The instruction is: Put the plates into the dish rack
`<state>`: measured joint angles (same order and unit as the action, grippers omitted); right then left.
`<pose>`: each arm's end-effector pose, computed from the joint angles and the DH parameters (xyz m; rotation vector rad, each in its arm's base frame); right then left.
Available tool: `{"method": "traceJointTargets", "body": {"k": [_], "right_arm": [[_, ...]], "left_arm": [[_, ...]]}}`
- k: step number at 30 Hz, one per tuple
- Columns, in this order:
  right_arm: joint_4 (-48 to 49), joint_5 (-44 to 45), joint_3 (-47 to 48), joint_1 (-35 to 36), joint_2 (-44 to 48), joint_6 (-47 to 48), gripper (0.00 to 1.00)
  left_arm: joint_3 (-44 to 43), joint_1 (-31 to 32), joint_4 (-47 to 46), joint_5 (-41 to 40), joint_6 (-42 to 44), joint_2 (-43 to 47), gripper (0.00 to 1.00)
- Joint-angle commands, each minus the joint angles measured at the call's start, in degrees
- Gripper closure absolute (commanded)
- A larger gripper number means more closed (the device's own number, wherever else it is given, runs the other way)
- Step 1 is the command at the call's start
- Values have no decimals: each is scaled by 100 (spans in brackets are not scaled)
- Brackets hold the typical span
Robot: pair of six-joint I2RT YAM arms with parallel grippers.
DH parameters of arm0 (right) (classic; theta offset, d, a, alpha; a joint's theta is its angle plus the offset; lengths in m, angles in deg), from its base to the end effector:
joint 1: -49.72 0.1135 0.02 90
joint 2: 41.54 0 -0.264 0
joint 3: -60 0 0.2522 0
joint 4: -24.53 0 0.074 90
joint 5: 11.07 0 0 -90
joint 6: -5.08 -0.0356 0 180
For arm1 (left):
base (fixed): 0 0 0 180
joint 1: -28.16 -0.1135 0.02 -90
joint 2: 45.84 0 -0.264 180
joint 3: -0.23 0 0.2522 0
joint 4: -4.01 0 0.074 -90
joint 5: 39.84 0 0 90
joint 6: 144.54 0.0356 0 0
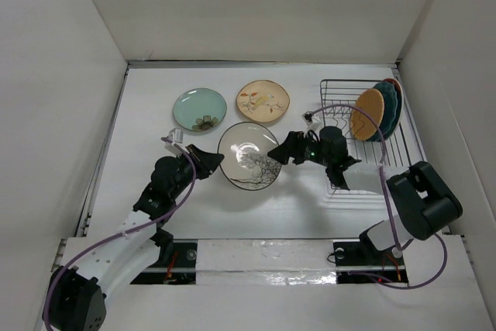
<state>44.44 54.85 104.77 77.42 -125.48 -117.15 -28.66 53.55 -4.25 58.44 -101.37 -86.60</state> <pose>0.2484 0.1468 0.1816 -0.2249 2.0228 1.0853 0.1567 -0.0800 0.2271 -0.2078 1.7345 -1.0663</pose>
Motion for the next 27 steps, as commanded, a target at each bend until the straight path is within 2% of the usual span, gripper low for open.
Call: {"method": "traceJointTargets", "body": {"k": [1,6,7,11,12,18,19,21,22,24,25,26,27], "right_arm": [[1446,-905,169,-28,-218,-336,16],[2431,-1494,117,-28,-640,-907,17],[2877,-1582,55,-28,-711,-1030,20],[3663,-1986,-7,-28,-948,-1575,32],[3769,-2048,-7,24,-1010,-1628,42],[4060,-2286,11,130,-879,-1796,68],[3999,-2277,11,182,-756,-1787,77],[3920,-2260,2,183,-598,-1787,87],[3806,-2242,2,183,-388,-1787,96],[3621,-2216,46,183,-124,-1752,100],[3377,-2189,63,183,25,-1726,100],[3209,-2076,81,131,366,-1630,100],[2955,-2005,125,69,561,-1542,100]], "left_arm": [[-525,-25,-681,412,-98,208,100],[-762,-25,-576,588,-72,357,100],[-841,-25,-514,614,-46,410,100],[-1000,-25,-382,728,68,428,100],[-1017,-25,-373,754,95,436,100],[-1158,-25,-277,843,209,445,100],[-1184,-25,-198,851,261,471,100],[-1290,-25,-66,816,341,498,100],[-1386,-25,117,755,445,542,100],[-1518,-25,355,659,586,603,99],[-1588,-25,591,597,657,691,94],[-1737,-25,724,562,831,726,82],[-1817,-25,830,535,929,770,77]]}}
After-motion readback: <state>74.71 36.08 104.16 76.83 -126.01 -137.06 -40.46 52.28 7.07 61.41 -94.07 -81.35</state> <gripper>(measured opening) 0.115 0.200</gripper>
